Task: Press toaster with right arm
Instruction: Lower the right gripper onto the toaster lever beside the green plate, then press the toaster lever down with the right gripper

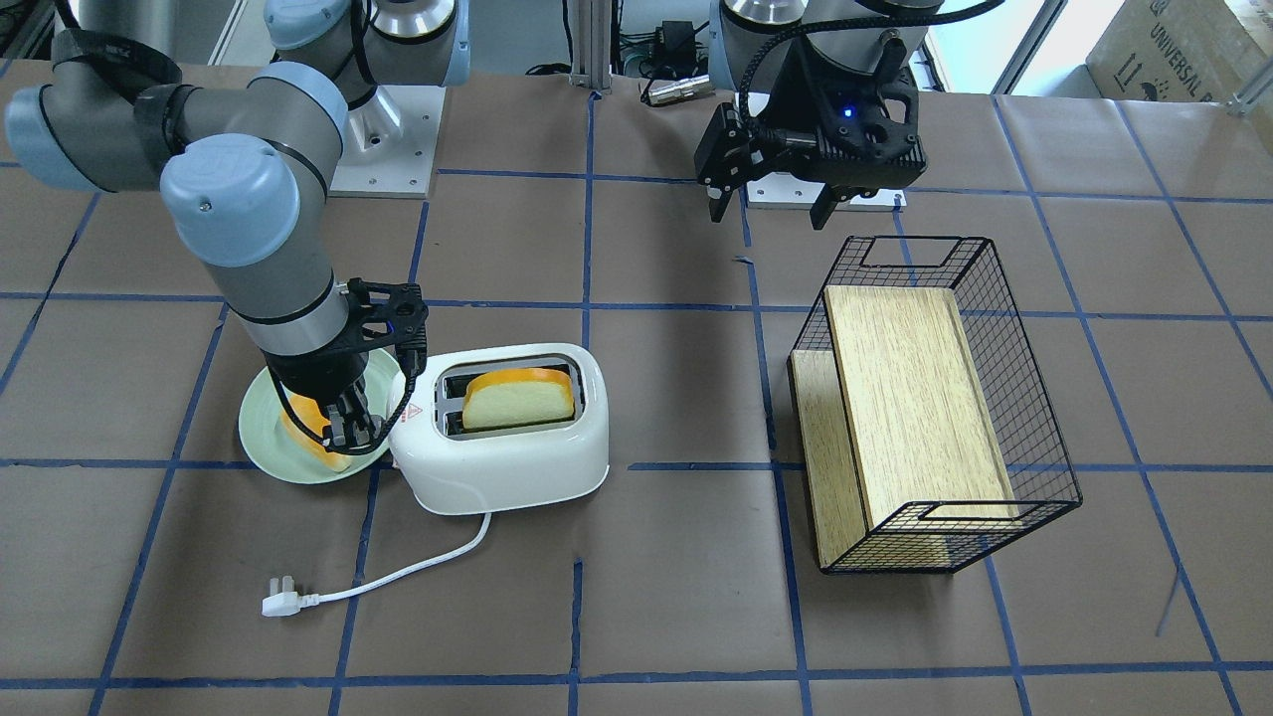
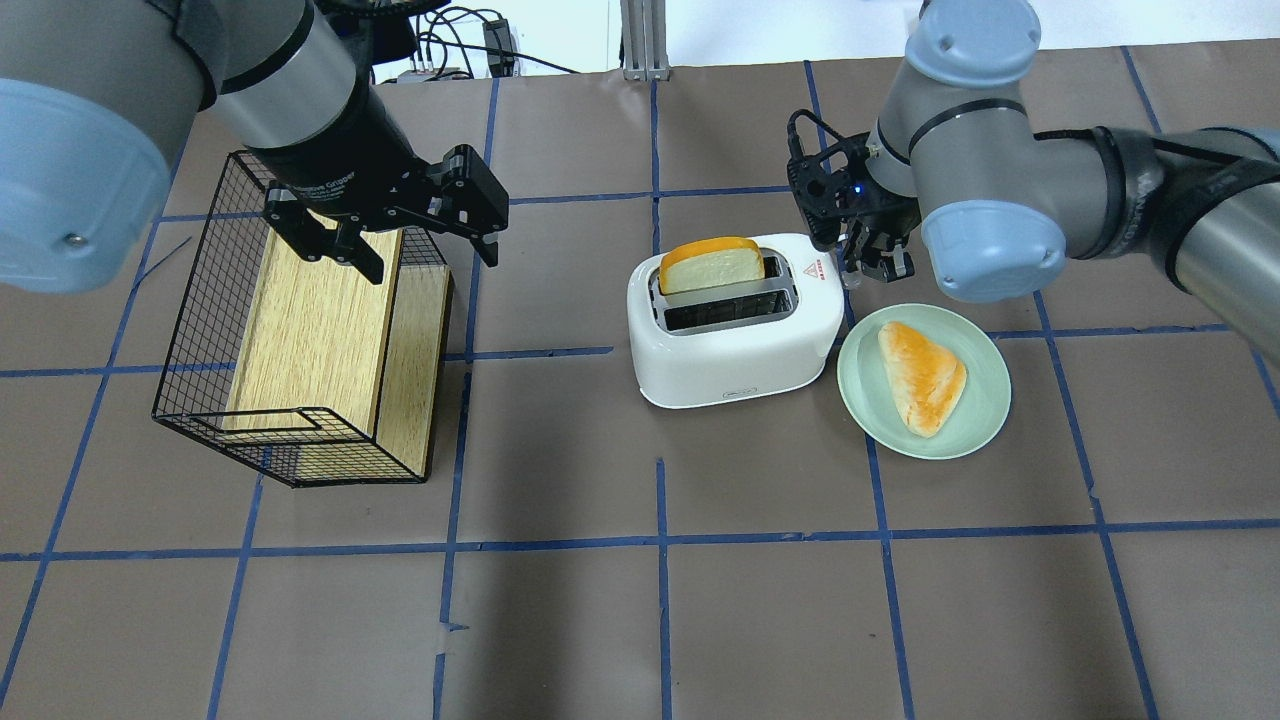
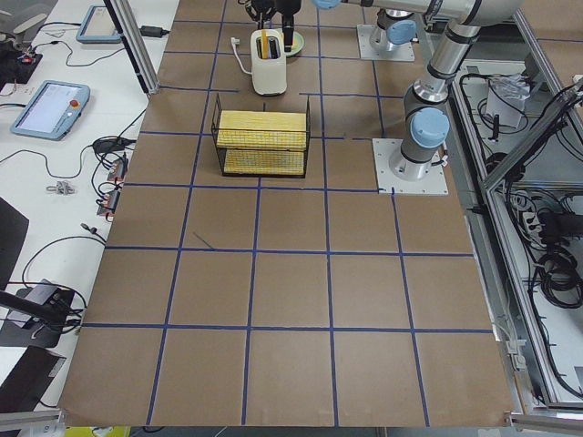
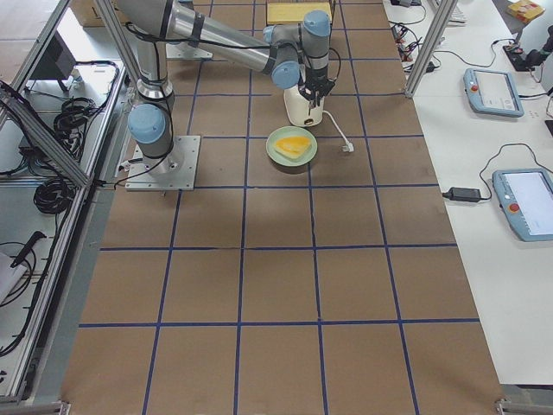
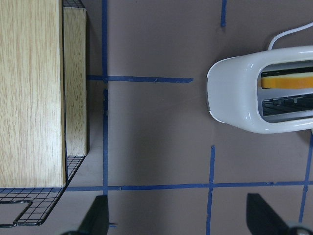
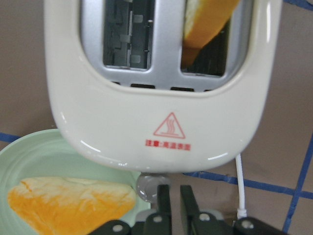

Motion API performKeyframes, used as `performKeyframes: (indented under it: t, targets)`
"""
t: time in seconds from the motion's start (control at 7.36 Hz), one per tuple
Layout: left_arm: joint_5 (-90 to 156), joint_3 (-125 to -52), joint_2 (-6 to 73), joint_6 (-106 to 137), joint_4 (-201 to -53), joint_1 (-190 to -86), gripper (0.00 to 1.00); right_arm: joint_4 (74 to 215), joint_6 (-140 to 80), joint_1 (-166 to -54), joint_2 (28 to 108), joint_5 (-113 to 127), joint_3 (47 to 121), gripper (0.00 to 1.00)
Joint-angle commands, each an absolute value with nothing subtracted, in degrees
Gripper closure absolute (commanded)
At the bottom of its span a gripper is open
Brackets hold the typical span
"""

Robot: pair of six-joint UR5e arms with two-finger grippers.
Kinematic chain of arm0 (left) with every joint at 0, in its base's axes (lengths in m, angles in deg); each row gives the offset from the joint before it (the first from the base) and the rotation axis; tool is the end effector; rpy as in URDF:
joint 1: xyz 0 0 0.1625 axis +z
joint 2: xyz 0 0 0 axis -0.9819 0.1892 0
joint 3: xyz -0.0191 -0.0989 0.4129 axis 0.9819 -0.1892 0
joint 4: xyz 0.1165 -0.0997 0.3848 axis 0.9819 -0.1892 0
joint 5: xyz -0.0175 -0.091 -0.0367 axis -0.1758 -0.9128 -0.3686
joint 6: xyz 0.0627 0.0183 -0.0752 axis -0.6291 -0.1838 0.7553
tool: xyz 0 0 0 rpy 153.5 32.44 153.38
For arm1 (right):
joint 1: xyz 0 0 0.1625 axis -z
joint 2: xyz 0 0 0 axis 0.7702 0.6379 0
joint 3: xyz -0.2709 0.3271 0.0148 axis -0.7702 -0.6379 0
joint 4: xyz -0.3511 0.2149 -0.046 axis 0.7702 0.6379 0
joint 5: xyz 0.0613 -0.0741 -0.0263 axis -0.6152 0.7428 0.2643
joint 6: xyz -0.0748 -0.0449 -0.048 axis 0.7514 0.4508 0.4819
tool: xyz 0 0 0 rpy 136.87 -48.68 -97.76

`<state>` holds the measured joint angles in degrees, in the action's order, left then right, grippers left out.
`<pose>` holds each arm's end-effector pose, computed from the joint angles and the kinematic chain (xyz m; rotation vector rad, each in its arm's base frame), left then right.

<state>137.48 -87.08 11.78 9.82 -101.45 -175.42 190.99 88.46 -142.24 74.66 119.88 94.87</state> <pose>-0.1971 -0.4606 0.5063 0.0675 -3.0191 0.0104 0.1517 -0.5528 0.3098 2.4072 -1.8879 0.1068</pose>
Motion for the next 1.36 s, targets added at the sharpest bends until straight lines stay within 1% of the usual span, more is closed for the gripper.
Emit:
performKeyframes:
  t: [0.0, 0.68, 1.22]
  targets:
    - [137.48, -87.08, 11.78, 9.82, -101.45, -175.42, 0.00, 189.59, 88.59, -142.21, 74.91, 121.83, 95.60, 0.80]
    - [137.48, -87.08, 11.78, 9.82, -101.45, -175.42, 0.00, 190.19, 87.88, -142.30, 74.30, 119.45, 95.77, 0.80]
    - [137.48, -87.08, 11.78, 9.82, -101.45, -175.42, 0.00, 190.46, 87.88, -142.13, 71.84, 119.19, 95.24, 0.80]
